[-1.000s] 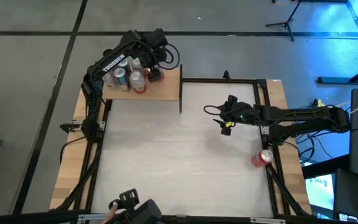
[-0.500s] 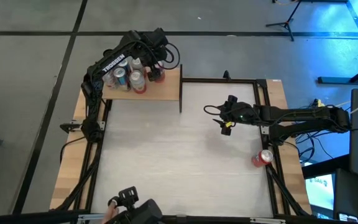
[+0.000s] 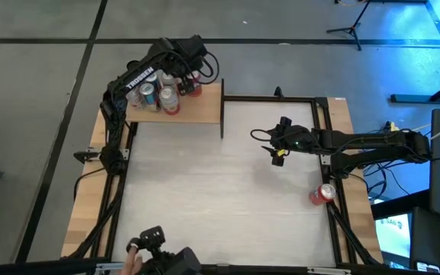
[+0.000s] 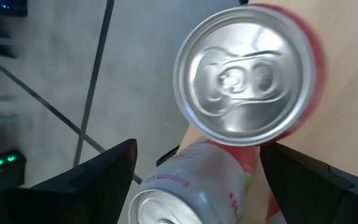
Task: Place canned beverage on shelf
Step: Put the bottom red soda can on the shelf, then put the red soda can on the shelf aligned with the red soda can
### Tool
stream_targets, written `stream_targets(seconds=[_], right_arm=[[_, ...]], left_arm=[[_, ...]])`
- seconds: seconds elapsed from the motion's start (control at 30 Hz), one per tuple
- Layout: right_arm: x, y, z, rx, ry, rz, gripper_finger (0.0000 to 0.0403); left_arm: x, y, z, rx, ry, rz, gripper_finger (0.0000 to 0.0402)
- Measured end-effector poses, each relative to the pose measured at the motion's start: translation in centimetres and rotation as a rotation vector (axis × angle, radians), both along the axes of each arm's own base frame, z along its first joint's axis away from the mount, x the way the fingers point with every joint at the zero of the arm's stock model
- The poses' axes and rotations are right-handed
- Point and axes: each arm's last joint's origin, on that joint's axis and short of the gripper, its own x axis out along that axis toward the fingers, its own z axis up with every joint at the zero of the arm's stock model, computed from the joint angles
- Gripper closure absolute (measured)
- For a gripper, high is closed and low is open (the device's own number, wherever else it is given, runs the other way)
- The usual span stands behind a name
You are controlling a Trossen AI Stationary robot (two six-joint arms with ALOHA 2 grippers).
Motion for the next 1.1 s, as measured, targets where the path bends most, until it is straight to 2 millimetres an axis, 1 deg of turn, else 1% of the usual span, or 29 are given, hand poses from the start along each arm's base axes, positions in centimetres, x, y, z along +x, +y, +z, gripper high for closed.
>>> stream_targets(seconds=[0.17, 0.37, 0.5, 0.6, 0.67, 0.73, 0.87, 0.97, 1.1], right_arm=[[0.0, 0.0, 0.0, -0.002, 0.001, 0.002, 0.0132], [0.0, 0.0, 0.0, -0.002, 0.001, 0.002, 0.0132], [0.0, 0.0, 0.0, -0.003, -0.002, 0.002, 0.0132], [0.1, 0.0, 0.1, -0.017, -0.005, 0.012, 0.0132], [0.2, 0.1, 0.2, -0.019, -0.016, 0.026, 0.0132], [0.4, 0.9, 0.6, -0.013, -0.03, 0.072, 0.0132], [0.8, 3.3, 1.7, -0.01, -0.049, 0.186, 0.0132], [0.6, 5.1, 1.9, -0.011, -0.038, 0.229, 0.0132], [0.1, 6.9, 2.1, 0.02, -0.004, 0.232, 0.0132]], left_arm=[[0.7, -0.8, 0.1, 0.005, 0.007, -0.033, 0.007], [1.8, -2.7, 1.6, 0.048, -0.049, -0.071, 0.007], [2.9, -4.5, 1.8, 0.029, -0.114, -0.062, 0.007], [4.0, -6.6, 1.6, -0.001, -0.144, -0.067, 0.007], [4.9, -8.4, 1.1, -0.002, -0.142, -0.07, 0.007], [5.9, -10.6, 0.3, 0.016, -0.118, -0.067, 0.007], [7.7, -16.3, -1.7, 0.029, -0.076, -0.12, 0.007], [8.3, -20.5, -3.5, 0.014, -0.059, -0.166, 0.007], [8.2, -25.5, -5.3, 0.033, -0.072, -0.188, 0.007]])
